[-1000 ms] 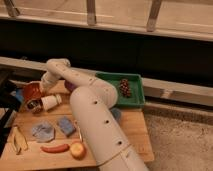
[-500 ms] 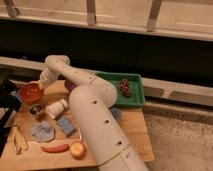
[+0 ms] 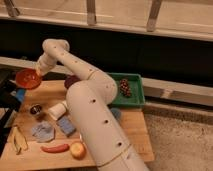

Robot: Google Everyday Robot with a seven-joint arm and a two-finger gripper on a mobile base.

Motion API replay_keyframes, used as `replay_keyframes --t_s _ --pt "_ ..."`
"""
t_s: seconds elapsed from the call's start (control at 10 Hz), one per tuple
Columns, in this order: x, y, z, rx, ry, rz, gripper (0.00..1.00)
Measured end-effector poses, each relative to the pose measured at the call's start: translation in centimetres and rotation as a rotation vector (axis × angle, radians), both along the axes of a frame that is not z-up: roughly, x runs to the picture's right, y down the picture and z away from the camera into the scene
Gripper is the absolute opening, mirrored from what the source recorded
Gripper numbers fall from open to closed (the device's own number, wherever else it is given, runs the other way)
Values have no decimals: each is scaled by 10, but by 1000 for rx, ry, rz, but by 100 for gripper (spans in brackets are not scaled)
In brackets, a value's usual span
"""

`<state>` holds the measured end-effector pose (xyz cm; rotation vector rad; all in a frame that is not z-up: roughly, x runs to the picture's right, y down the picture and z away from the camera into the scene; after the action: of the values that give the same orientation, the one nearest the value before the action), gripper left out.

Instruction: Stack bowls on top of each other

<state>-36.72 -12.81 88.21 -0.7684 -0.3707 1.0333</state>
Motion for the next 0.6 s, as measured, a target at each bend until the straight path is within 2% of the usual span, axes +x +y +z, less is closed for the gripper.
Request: replay_keyframes --t_s 0.1,0.3,0.6 --pt "17 -13 0 12 33 1 0" --pt "62 -26 -1 21 108 8 0" --pt "144 -31 -7 5 222 20 0"
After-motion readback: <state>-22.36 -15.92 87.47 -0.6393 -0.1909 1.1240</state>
